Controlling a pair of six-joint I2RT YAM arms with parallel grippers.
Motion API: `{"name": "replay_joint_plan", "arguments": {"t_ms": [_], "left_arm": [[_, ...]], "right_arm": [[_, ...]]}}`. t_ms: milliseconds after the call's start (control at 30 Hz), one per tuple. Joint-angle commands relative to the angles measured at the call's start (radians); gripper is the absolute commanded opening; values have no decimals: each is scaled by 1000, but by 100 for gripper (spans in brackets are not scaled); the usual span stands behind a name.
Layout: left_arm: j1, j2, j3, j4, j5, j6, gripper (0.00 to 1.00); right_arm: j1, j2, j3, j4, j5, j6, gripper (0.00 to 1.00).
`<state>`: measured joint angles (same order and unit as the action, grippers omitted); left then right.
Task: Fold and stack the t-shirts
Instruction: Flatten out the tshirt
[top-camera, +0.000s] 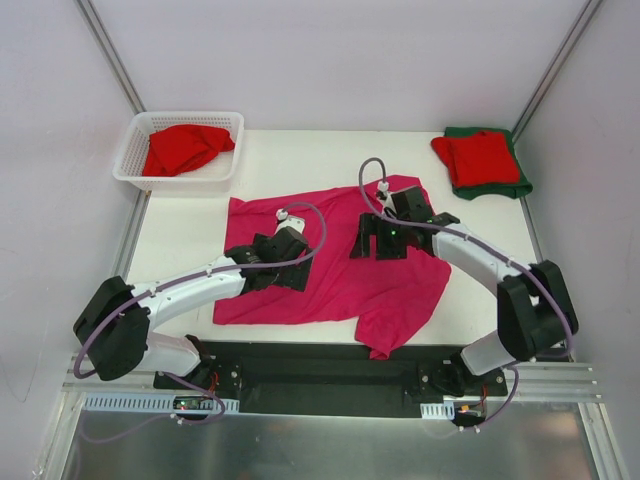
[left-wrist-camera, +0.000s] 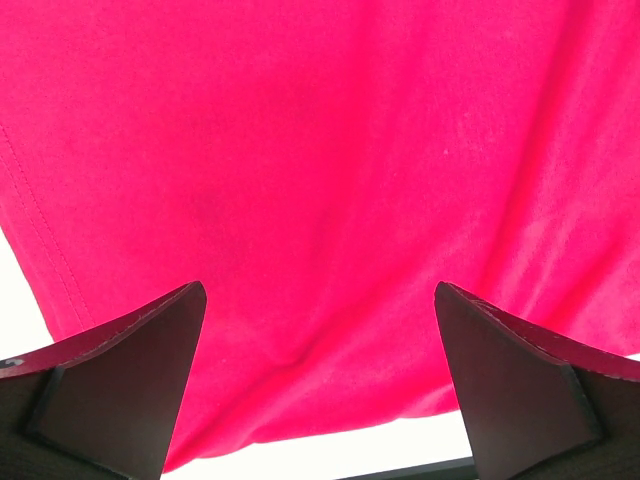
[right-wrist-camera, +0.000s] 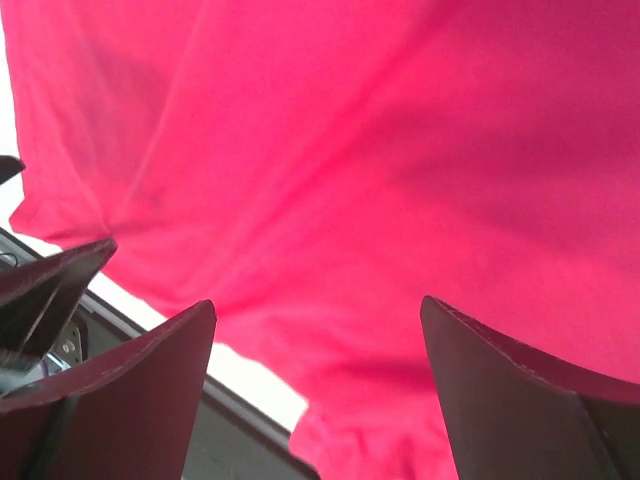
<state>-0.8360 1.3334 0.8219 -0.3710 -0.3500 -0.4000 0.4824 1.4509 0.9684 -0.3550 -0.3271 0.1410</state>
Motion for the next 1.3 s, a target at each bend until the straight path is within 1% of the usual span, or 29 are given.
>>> {"name": "replay_joint_plan", "arguments": {"t_ms": [0, 67, 100, 167, 333, 533, 700, 1067, 1233, 1267], "left_arm": [[8, -13, -3, 20, -14, 13, 99], [8, -22, -10, 23, -23, 13, 99], [8, -25, -16, 23, -26, 15, 99], [11, -34, -21, 23, -29, 15, 99], [18, -42, -43, 24, -27, 16, 99], [26, -43, -55, 27, -23, 10, 99], [26, -42, -59, 32, -21, 15, 99], [28, -63, -79, 29, -20, 9, 99], [28, -85, -95, 29, -17, 0, 99], [28, -88, -95, 29, -15, 1, 99]], "right_arm": [[7, 133, -16, 135, -117, 5, 86], [10, 178, -34, 218, -142, 23, 85], [12, 192, -43, 232, -147, 25, 85], [12, 224, -43, 251, -144, 23, 86], [18, 240, -63, 246, -127, 20, 85], [28, 212, -105, 151, -38, 31, 85], [33, 174, -169, 108, 8, 35, 85], [38, 46, -223, -44, 115, -1, 86], [39, -20, -234, -90, 135, -9, 86], [39, -61, -229, -90, 122, -9, 87]]}}
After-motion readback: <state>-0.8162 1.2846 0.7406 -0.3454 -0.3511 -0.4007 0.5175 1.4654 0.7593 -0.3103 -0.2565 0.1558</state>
